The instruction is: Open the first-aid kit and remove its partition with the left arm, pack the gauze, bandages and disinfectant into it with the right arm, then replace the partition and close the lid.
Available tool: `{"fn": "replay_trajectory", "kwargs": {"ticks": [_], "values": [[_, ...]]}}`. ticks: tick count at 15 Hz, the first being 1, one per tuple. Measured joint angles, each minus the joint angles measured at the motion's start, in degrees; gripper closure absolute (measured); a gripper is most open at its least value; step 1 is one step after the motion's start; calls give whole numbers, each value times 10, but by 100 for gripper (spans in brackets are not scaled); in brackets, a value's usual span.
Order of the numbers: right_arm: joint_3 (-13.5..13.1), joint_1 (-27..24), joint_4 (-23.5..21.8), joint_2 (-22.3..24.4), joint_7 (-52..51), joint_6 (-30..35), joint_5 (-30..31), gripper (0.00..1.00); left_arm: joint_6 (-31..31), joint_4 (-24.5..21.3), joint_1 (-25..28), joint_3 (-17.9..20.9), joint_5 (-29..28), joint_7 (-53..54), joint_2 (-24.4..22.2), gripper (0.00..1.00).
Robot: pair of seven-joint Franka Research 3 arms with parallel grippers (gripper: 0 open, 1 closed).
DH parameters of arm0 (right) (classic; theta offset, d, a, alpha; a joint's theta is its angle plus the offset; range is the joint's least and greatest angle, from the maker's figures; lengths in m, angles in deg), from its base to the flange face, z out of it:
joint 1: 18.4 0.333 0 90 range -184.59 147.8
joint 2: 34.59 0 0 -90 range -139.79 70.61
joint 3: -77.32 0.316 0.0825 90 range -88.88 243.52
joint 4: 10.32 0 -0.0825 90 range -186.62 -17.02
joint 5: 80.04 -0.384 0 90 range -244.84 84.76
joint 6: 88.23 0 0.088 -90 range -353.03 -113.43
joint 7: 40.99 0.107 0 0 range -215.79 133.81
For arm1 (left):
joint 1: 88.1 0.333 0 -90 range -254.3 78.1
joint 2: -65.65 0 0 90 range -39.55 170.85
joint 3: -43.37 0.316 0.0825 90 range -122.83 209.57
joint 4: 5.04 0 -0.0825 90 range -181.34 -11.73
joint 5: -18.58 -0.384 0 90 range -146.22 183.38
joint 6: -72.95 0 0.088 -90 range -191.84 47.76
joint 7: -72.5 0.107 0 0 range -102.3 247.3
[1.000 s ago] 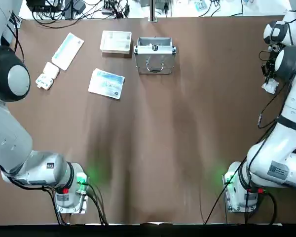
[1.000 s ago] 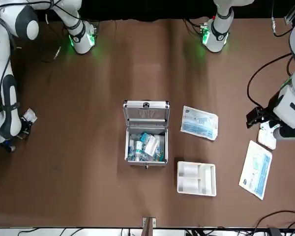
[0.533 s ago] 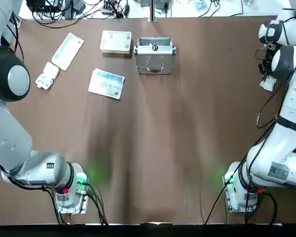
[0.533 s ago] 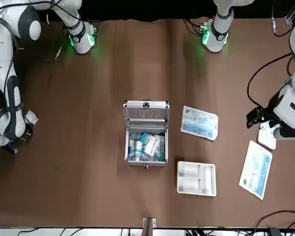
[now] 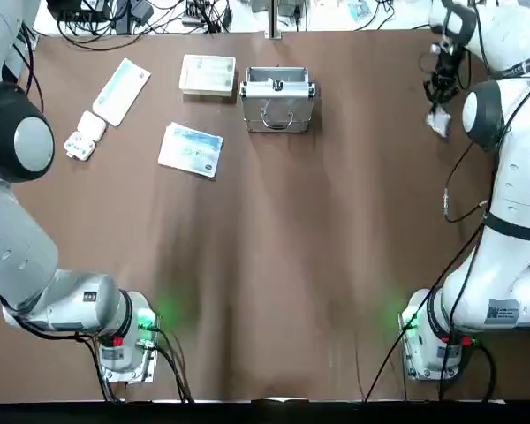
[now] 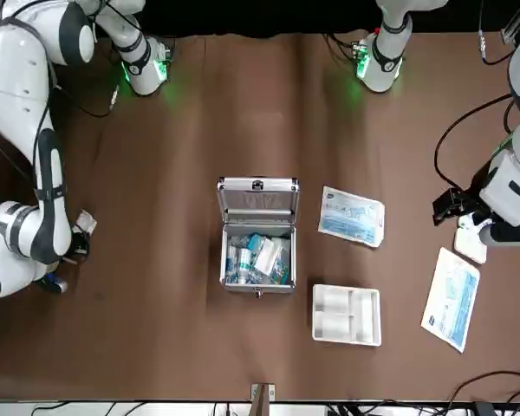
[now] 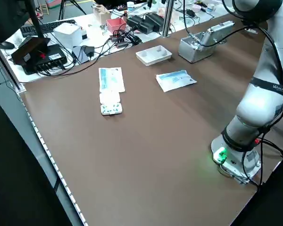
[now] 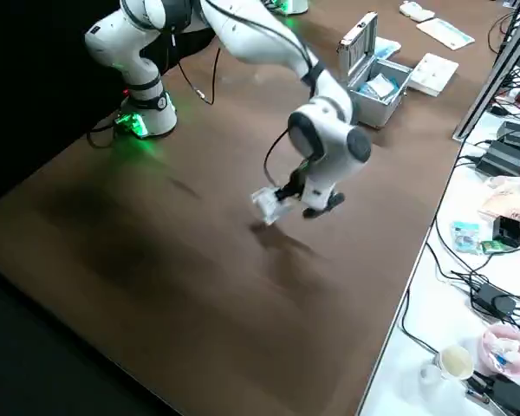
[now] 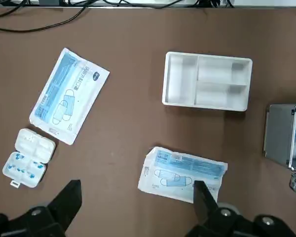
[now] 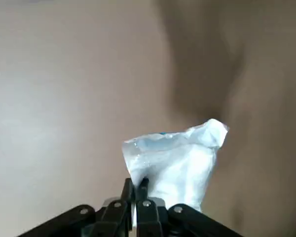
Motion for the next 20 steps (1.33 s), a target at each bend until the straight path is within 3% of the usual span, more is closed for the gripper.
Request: {"fn": "replay_trajectory", "kwargs": {"ticks": [4,8,13,17,20], "values": [[2,68,39,32,13,29,-115,95,0,0,0,0,0,0,0,0],[3,142,69,43,65,11,-217,95,0,0,0,-1,0,0,0,0],[3,210,86,41,87,-107,-324,95,0,-3,-3,-4,0,0,0,0],[4,296,85,28,91,-232,-333,95,0,-6,-9,-5,0,0,1,0],[5,347,81,10,94,-284,-333,95,0,-6,-8,-5,0,0,1,0]]}}
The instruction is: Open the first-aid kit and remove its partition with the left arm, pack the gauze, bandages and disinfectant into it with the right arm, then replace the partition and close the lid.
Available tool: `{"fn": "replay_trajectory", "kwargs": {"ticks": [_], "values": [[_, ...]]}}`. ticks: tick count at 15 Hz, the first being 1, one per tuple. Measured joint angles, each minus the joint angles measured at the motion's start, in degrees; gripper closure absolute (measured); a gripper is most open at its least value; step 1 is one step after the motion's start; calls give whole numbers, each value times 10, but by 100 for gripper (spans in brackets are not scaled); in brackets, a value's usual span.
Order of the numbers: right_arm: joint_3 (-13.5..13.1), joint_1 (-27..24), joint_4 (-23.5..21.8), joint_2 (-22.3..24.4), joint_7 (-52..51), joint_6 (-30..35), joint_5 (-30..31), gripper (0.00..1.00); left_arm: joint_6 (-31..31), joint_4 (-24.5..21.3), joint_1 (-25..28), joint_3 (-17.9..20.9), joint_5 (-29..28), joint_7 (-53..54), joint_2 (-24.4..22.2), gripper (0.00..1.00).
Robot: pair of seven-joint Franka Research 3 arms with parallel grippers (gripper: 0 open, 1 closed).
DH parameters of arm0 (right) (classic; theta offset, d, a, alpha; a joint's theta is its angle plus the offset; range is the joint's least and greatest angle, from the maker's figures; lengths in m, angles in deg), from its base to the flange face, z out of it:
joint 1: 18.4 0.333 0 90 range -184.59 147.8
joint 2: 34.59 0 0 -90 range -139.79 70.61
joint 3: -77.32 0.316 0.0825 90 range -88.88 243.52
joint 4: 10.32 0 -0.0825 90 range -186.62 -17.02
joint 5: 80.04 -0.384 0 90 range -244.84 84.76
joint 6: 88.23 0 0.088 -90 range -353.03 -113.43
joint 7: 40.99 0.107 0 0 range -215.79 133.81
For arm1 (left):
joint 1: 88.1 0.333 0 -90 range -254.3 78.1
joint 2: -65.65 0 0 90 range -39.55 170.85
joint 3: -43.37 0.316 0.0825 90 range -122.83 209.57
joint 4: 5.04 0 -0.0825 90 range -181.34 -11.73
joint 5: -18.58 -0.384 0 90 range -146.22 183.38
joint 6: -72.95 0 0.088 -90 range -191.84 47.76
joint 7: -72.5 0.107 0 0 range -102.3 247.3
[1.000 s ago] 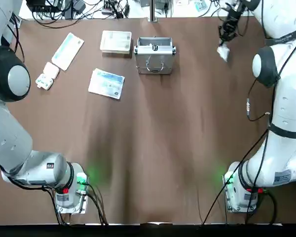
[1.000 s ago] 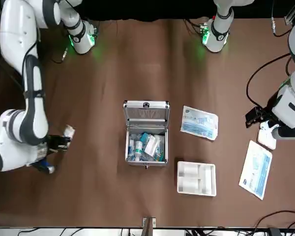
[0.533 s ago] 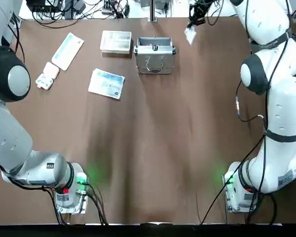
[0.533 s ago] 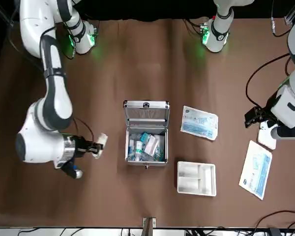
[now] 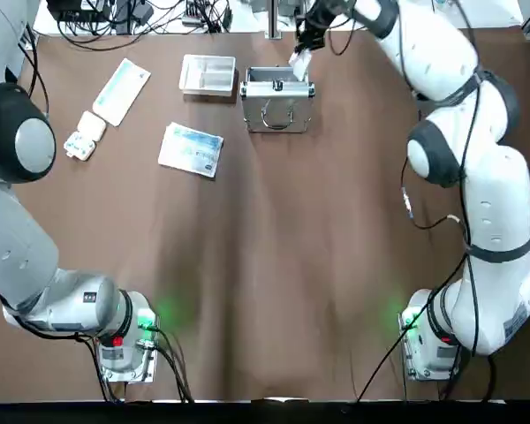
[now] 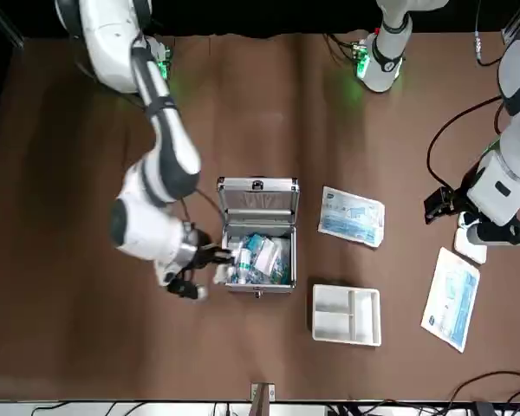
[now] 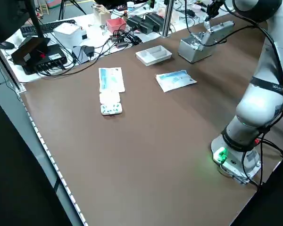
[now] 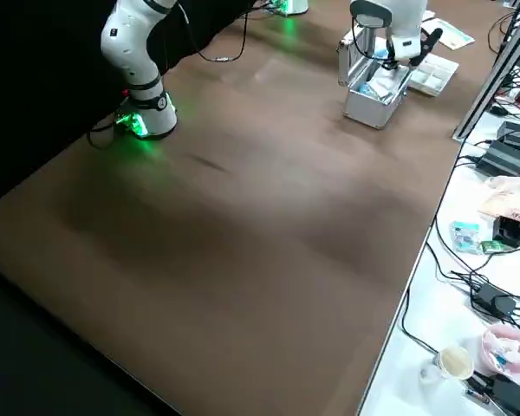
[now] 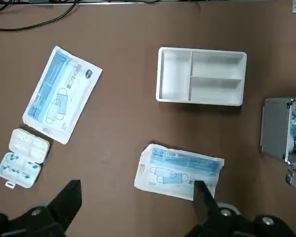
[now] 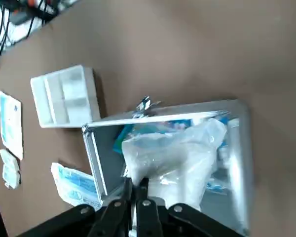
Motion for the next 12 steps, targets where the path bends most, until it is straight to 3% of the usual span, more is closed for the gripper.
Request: {"fn": "replay_trajectory", "kwargs": {"ticks": [3,7,12], "values": [[0,39,-4,-29,1,-39,0,95,0,0,0,0,0,0,0,0],[0,54,-5,-68,-5,-61,0,95,0,0,0,-1,0,1,0,0],[0,57,-4,-73,-9,-63,0,90,0,-2,-13,-2,0,10,7,0]]}}
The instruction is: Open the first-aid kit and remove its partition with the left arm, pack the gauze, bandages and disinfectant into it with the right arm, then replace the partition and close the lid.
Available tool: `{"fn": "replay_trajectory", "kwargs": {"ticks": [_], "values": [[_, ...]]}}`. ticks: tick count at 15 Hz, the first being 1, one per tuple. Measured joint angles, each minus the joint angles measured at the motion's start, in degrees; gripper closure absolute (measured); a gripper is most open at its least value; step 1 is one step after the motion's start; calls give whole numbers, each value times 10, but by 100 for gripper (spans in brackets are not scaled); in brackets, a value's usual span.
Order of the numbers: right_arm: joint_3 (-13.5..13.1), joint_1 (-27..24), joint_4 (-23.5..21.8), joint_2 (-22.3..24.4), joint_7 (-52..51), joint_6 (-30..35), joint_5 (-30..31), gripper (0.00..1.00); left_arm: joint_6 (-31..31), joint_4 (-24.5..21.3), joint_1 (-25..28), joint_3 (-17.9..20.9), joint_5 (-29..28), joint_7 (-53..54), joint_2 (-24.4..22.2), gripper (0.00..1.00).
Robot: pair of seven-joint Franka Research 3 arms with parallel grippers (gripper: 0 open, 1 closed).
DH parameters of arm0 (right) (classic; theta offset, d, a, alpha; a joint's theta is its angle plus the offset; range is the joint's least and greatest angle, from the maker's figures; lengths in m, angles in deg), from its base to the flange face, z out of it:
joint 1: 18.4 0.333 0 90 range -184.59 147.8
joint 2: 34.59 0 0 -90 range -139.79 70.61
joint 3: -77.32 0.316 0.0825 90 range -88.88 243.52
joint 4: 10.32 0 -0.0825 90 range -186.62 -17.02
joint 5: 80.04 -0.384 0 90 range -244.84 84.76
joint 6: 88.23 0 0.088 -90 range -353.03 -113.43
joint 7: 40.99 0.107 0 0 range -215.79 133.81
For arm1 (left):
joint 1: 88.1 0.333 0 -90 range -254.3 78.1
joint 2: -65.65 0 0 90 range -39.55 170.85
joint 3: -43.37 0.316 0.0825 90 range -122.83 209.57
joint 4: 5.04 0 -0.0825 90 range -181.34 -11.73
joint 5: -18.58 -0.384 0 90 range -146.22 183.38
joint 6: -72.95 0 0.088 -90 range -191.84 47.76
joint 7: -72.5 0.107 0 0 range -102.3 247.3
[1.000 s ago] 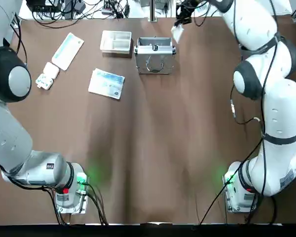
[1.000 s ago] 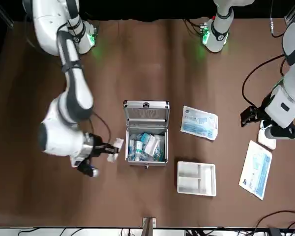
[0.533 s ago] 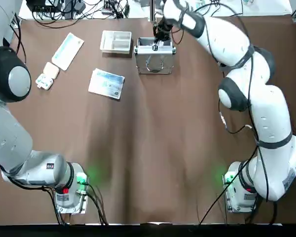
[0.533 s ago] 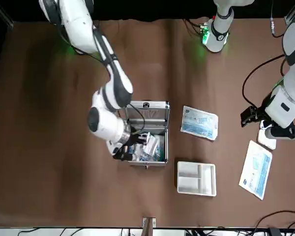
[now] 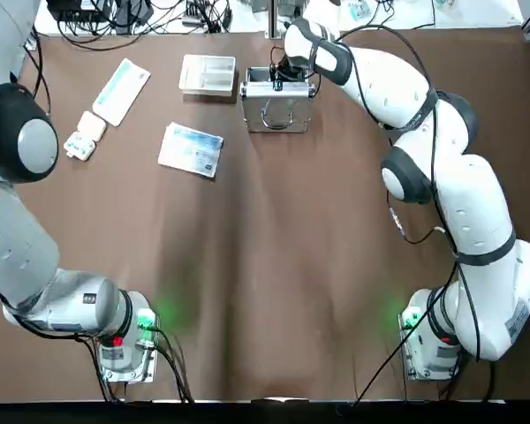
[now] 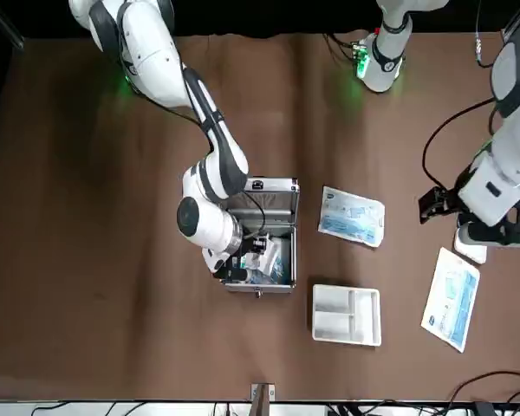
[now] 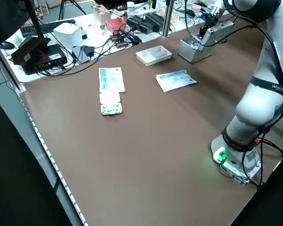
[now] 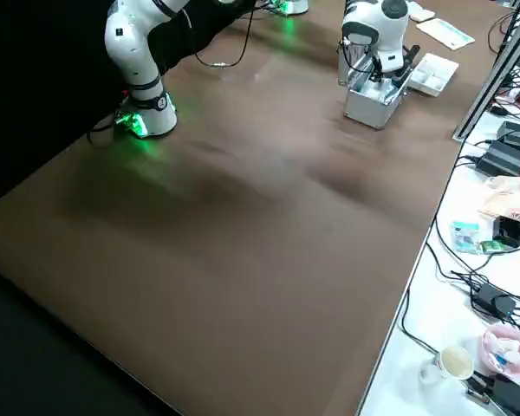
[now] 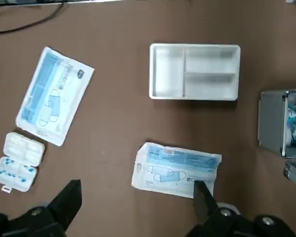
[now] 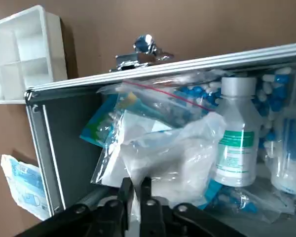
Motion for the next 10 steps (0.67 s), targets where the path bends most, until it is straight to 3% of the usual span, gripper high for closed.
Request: {"fn": "replay_trajectory", "kwargs": {"ticks": [5,8,10], "values": [[0,2,4,0,0,0,0,46,-13,-2,-18,0,0,-4,23,0],[-3,2,10,2,0,-1,0,15,-65,-5,-21,0,0,-10,60,0],[-5,1,15,6,2,0,-1,15,-105,-8,-23,0,0,-18,94,0]]}}
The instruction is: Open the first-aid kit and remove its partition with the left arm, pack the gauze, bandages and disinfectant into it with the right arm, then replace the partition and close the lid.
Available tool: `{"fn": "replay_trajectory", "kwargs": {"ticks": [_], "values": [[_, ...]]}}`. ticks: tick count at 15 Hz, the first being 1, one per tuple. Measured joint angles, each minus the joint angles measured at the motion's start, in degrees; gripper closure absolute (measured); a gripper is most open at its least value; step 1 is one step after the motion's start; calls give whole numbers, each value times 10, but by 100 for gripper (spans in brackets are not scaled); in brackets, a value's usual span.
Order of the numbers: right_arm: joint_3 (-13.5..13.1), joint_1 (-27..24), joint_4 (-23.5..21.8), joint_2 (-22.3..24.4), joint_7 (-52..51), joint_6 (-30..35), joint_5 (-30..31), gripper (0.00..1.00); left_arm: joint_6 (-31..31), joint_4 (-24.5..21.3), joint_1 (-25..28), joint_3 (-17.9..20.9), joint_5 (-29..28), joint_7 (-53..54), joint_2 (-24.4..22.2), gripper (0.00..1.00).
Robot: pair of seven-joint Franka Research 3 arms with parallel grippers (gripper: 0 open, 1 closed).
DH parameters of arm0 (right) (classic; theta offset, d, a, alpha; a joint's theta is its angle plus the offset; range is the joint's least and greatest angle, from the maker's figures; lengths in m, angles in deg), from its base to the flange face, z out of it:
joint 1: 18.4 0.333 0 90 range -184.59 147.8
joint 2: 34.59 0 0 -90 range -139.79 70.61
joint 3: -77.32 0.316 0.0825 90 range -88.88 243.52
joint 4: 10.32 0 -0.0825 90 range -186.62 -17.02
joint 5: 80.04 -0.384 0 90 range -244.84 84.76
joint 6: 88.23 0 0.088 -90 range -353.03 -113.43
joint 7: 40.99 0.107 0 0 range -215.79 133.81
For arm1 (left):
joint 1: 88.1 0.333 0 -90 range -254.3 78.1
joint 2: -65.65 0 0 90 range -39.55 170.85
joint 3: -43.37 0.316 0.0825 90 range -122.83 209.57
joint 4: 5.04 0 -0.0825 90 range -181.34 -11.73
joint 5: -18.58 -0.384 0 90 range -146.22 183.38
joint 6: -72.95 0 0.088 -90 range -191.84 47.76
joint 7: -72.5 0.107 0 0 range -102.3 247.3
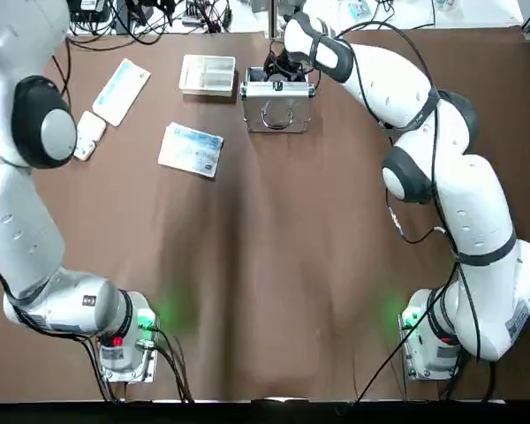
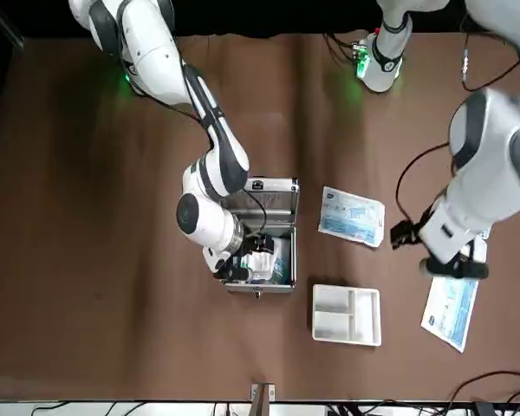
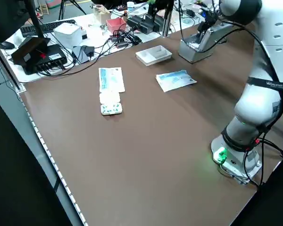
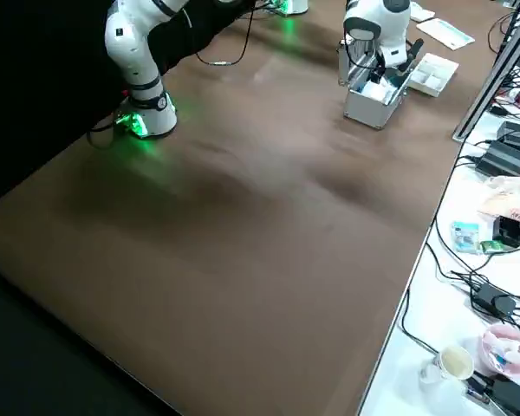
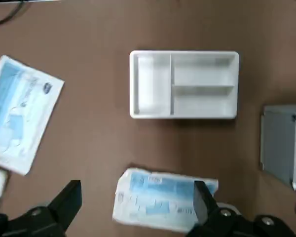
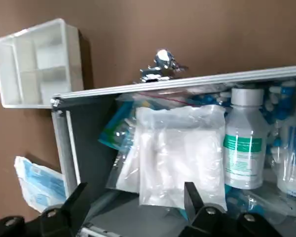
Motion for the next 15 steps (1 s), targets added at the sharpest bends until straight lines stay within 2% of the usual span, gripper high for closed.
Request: {"fn": "replay_trajectory", "kwargs": {"ticks": [6,11,13,15], "values": [[-8,-15,13,34,26,87,0,15,-135,0,-29,-1,0,-70,112,0],[-24,-106,48,79,27,253,4,15,-211,1,-54,3,0,-121,172,0],[-44,-141,54,105,13,309,42,15,-244,2,-53,9,0,-122,195,0],[-68,-161,57,142,-19,351,116,14,-275,3,-53,16,0,-122,219,0]]}}
